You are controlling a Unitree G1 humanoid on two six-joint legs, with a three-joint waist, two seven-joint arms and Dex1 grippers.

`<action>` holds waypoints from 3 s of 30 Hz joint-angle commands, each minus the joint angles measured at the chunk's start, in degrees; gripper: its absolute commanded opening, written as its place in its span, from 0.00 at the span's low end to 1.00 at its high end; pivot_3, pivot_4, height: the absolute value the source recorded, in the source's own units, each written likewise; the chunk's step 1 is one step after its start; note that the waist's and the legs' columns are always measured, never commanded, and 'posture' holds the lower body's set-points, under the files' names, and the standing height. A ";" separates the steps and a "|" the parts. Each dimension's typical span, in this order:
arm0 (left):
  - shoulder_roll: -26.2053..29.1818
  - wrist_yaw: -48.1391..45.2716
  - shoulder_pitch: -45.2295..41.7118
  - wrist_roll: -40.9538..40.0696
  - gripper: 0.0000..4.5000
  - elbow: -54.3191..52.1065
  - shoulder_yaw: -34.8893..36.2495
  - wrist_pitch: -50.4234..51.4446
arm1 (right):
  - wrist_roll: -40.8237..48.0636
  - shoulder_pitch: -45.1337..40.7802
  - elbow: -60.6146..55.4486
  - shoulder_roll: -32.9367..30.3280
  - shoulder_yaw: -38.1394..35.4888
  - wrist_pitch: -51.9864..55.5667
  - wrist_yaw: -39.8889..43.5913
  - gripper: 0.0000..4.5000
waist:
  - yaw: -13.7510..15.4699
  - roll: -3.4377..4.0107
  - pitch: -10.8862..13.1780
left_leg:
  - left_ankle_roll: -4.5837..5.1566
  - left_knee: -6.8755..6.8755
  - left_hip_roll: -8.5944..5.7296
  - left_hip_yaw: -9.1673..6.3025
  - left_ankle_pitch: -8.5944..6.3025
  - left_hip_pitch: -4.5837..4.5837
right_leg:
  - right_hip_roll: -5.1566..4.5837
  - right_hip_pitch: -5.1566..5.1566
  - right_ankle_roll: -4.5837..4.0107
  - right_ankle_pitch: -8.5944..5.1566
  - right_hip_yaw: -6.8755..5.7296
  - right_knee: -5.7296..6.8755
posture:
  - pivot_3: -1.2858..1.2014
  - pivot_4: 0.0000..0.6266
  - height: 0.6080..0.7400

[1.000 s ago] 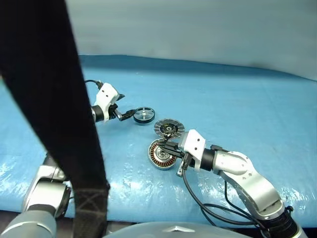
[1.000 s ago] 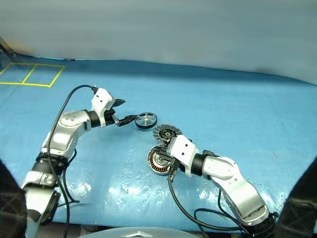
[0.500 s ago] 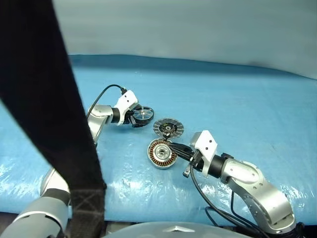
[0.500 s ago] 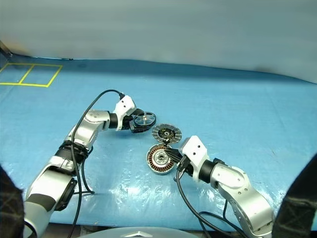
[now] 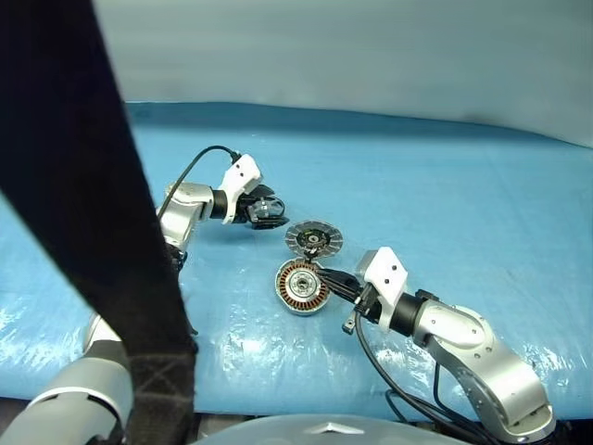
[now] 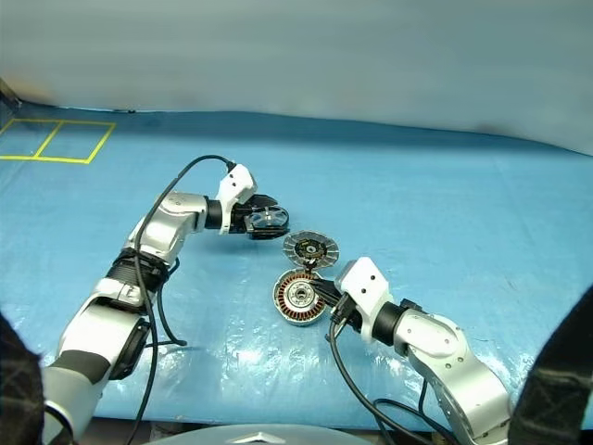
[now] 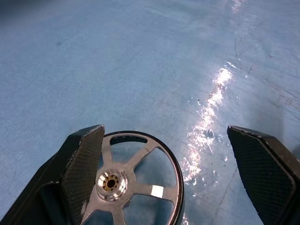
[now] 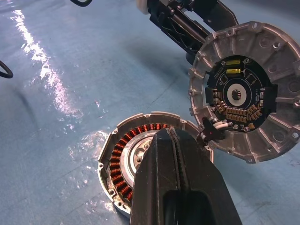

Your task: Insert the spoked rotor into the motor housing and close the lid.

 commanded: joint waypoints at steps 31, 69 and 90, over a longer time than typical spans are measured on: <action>-1.47 -5.59 -24.46 25.65 1.00 30.90 -17.04 -19.27 | -6.74 2.90 -4.32 -1.99 6.43 -5.08 -0.87 0.01 | 0.01 -0.35 0.22 | 0.05 0.06 -0.03 0.02 0.04 -0.21 | -0.02 -0.19 0.03 0.02 0.02 0.06 | 0.52 0.24 1.00; 10.26 -9.51 0.19 16.51 0.08 -6.49 -5.62 -29.49 | -7.01 -1.57 -1.37 -1.88 7.27 -5.37 0.62 0.00 | -0.16 -0.34 0.22 | 0.13 0.91 0.08 -0.01 0.00 -0.24 | -0.06 -0.21 -0.02 0.05 0.19 0.80 | 0.52 0.24 1.00; 16.84 -8.14 4.66 11.39 0.37 -17.98 -2.27 -20.05 | -7.07 -5.15 2.93 -0.39 8.49 -6.93 3.54 0.00 | 0.05 -0.34 0.22 | 0.20 0.97 0.04 0.00 0.03 -0.21 | 0.00 -0.18 0.00 0.13 0.20 0.84 | 0.52 0.24 1.00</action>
